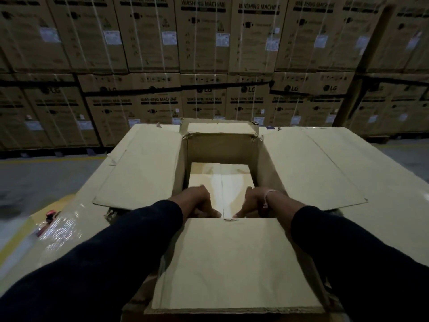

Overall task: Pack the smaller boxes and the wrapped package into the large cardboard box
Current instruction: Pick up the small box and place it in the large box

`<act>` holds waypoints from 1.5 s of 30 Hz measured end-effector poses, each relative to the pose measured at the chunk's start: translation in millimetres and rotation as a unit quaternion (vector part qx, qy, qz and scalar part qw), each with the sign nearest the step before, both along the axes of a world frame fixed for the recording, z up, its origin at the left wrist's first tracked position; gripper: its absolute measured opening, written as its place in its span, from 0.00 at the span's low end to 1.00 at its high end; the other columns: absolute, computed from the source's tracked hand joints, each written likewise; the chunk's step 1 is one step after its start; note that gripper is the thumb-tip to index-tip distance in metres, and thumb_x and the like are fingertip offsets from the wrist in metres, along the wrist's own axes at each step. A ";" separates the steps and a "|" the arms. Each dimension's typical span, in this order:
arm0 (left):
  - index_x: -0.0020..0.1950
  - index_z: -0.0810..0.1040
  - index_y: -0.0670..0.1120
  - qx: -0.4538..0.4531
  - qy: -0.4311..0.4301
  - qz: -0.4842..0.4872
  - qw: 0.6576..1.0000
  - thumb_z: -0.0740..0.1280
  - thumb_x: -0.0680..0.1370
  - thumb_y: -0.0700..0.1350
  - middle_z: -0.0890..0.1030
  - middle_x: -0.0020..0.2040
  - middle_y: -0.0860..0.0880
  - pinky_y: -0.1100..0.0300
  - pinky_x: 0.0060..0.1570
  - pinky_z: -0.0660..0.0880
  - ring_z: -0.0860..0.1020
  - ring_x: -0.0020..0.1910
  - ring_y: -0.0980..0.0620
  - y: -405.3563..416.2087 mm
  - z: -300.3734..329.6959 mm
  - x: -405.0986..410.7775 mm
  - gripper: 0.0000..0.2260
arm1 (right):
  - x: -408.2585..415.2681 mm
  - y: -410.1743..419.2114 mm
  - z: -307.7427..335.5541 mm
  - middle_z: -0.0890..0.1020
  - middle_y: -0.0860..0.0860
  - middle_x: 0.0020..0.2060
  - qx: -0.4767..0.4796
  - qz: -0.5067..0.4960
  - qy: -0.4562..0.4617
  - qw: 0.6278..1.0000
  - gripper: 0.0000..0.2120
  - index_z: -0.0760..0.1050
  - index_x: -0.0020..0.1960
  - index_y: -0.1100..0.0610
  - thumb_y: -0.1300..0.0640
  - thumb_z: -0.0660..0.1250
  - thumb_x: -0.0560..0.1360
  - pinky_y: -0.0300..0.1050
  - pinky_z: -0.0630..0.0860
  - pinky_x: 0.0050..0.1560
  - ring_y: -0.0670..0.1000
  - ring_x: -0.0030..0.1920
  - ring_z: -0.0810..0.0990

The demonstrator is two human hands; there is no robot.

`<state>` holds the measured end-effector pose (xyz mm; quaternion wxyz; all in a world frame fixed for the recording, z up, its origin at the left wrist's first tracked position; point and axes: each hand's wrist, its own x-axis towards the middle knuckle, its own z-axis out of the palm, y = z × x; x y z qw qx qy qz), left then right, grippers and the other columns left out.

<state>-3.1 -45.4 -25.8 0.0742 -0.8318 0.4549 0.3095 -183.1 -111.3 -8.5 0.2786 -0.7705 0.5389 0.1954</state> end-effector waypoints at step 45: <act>0.70 0.78 0.49 0.001 -0.158 -0.226 0.961 0.67 0.81 0.48 0.79 0.64 0.47 0.52 0.60 0.78 0.80 0.58 0.44 23.0 91.4 29.9 0.17 | 47.9 18.7 24.3 0.85 0.55 0.53 -0.296 0.427 0.105 0.848 0.27 0.84 0.56 0.56 0.37 0.55 0.84 0.58 0.58 0.79 0.57 0.59 0.81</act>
